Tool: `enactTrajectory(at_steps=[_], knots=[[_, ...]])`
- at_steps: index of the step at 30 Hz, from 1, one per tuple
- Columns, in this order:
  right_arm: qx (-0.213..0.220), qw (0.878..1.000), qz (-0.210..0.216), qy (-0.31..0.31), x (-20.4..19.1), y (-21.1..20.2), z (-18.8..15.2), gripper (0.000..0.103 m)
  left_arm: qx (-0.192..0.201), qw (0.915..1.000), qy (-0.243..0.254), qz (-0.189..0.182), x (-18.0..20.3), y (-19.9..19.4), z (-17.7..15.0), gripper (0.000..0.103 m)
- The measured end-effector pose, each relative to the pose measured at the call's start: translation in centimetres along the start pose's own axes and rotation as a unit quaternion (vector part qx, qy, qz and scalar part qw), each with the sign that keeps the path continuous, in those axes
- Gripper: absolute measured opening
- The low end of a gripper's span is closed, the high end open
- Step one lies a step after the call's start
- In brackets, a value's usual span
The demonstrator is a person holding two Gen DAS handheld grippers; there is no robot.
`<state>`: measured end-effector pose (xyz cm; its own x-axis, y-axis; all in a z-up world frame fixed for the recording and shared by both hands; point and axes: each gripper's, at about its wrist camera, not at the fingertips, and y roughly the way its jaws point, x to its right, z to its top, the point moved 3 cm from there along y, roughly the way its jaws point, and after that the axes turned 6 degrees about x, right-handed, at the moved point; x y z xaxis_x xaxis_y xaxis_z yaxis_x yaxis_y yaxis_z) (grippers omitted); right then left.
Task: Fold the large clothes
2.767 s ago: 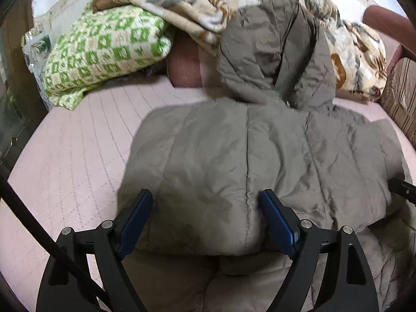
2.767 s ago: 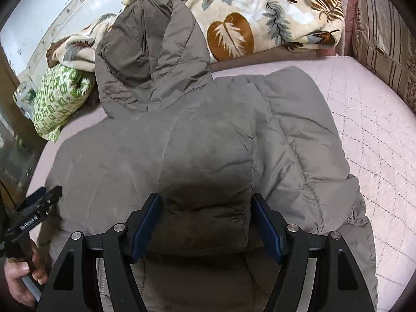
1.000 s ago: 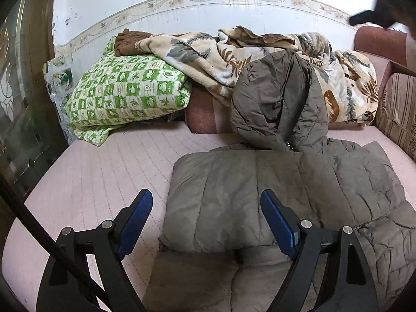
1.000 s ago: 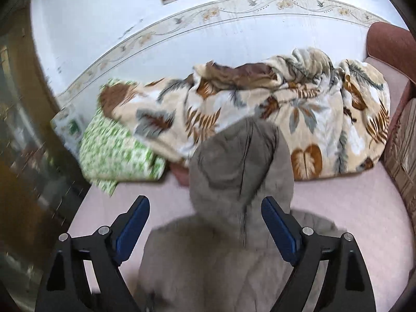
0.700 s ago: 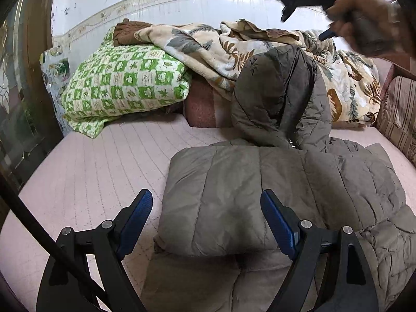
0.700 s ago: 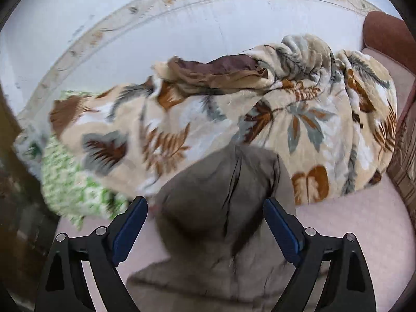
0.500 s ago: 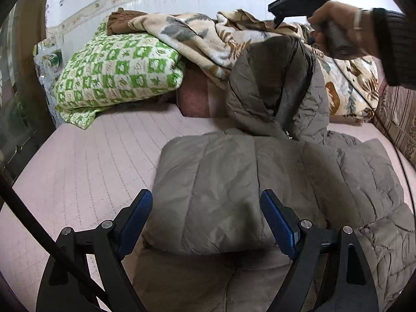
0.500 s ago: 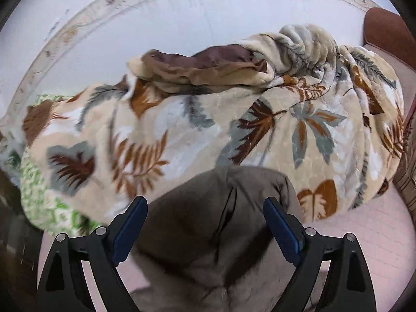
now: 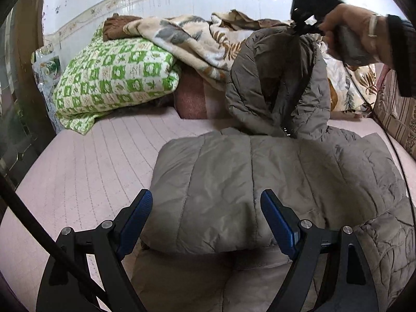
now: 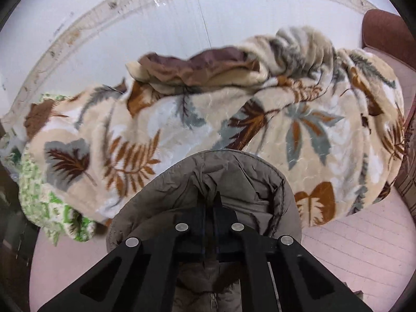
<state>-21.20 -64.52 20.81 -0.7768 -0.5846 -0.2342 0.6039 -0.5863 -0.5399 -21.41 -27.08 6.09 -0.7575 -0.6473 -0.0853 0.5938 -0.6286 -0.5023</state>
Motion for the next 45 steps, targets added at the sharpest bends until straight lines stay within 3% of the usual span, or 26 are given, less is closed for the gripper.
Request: enactTrajectory(at_steps=[7,16,20,23,24,26,27,28,34,38,42,44,45], knots=[[0.036,0.998,0.038,-0.020,-1.0,-9.4,-1.1,0.005,0.016,0.9998,-0.010,0.007,-1.0,-1.4,0.7,0.084],[0.080,0.993,0.069,-0.061,-2.4,-21.8,-6.3,0.002,0.019,0.9995,-0.017,0.018,-2.2,-2.1,0.9,0.084],[0.059,0.993,0.085,-0.060,-2.3,-23.3,-9.3,0.002,0.010,0.9994,-0.030,0.015,-2.6,-2.4,0.5,0.084],[0.040,0.995,0.082,-0.049,-1.7,-22.5,-9.7,0.003,0.016,0.9994,-0.027,0.017,-2.7,-2.9,0.6,0.084],[0.032,0.995,0.082,-0.036,-1.3,-22.0,-9.7,0.008,0.020,0.9993,-0.024,0.022,-2.9,-2.9,0.7,0.084],[0.001,0.997,0.081,-0.004,-0.4,-20.4,-10.1,0.040,0.021,0.9991,-0.027,0.026,-3.1,-2.7,0.8,0.084],[-0.023,0.996,0.085,0.017,0.1,-19.4,-10.6,0.065,0.019,0.9990,-0.031,0.026,-3.3,-2.6,0.9,0.084],[-0.034,0.995,0.087,0.042,0.8,-18.7,-11.4,0.076,0.014,0.9988,-0.040,0.023,-3.7,-2.3,0.9,0.084],[-0.077,0.985,0.072,0.134,5.0,-16.0,-17.2,0.076,-0.006,0.9972,-0.075,0.006,-4.6,-1.5,0.6,0.084],[-0.105,0.969,0.075,0.211,7.7,-13.1,-20.5,0.076,-0.004,0.9978,-0.066,0.008,-4.1,-1.5,0.5,0.084],[-0.110,0.955,0.084,0.262,7.9,-9.9,-21.8,0.076,-0.004,0.9984,-0.057,0.009,-3.7,-1.5,0.5,0.084],[-0.110,0.949,0.098,0.280,7.7,-8.3,-22.1,0.045,-0.003,0.9985,-0.053,0.010,-3.6,-1.5,0.5,0.084],[-0.118,0.948,0.097,0.279,7.5,-7.7,-22.1,0.020,-0.003,0.9986,-0.053,0.010,-3.7,-1.6,0.5,0.084]])
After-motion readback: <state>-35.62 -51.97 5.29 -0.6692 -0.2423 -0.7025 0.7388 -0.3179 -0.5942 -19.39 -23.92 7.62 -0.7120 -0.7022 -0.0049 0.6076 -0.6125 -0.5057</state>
